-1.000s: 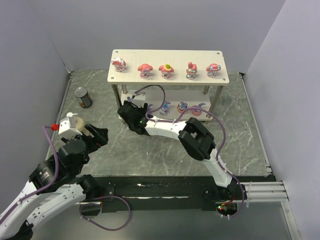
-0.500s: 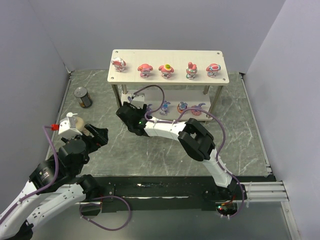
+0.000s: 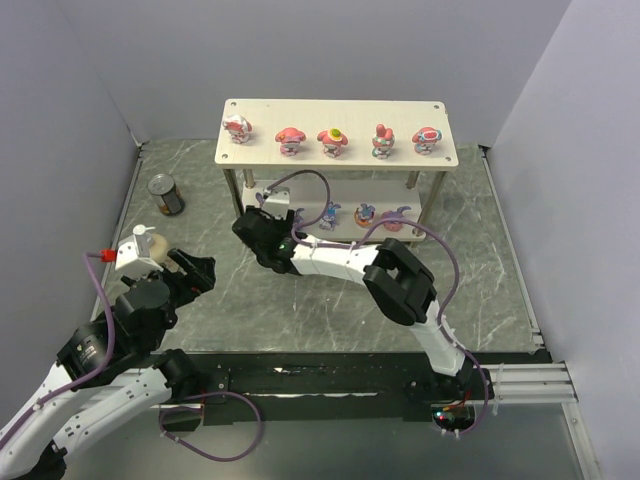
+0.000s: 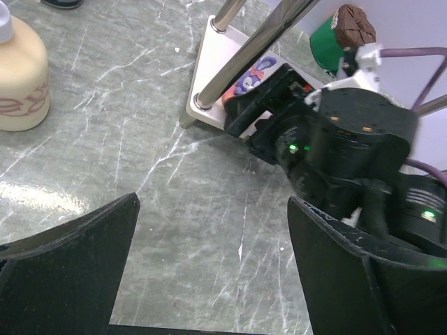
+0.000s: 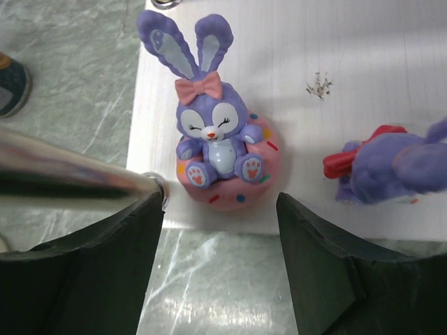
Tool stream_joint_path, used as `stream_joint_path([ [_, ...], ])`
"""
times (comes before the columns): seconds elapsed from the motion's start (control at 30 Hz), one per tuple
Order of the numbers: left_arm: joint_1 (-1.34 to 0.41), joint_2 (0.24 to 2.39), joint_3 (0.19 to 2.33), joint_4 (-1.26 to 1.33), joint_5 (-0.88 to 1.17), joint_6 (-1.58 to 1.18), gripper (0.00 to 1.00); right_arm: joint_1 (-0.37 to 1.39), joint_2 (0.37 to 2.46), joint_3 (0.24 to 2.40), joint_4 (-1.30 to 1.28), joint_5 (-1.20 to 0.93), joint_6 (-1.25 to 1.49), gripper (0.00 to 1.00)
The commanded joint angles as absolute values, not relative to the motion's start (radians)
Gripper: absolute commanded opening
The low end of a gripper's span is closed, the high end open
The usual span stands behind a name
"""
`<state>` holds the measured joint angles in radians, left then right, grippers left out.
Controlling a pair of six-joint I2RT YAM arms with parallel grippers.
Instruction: Place and organize the plastic toys onto the shelf
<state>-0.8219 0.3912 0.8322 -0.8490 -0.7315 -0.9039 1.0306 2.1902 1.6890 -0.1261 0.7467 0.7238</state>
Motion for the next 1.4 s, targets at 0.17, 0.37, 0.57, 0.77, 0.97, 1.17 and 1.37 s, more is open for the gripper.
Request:
stream_joint_path([
  [0.17,-0.821,0.387,0.857,-0.845,-0.752,-0.91,0.93,1.049,2.02,1.628,-0.11,0.741,0.712,0.74],
  [0.37,-0.821,0.382,0.857,-0.845,-0.752,-0.911,0.93,1.068,1.913,1.514,-0.066,0.742,0.684,0.65],
  [0.57,-0.821,0.379,0.856,-0.842,-0.752,-0.911,0.93,1.071,1.781,1.332,-0.003,0.744,0.644,0.4],
  [0.77,-0.821,0.383,0.856,-0.844,-0.752,-0.911,0.93,1.037,1.747,1.256,-0.005,0.712,0.635,0.18],
  [0.97,-0.821,0.385,0.856,-0.844,-0.752,-0.911,0.93,0.996,1.782,1.243,0.049,0.62,0.603,0.0],
  [1.17,-0.821,0.391,0.856,-0.841,-0.752,-0.908,0.93,0.951,1.805,1.232,0.081,0.563,0.584,0.0],
  [1.37,-0.821,0.396,0.856,-0.842,-0.752,-0.908,0.93,0.934,1.851,1.253,0.078,0.538,0.581,0.0],
])
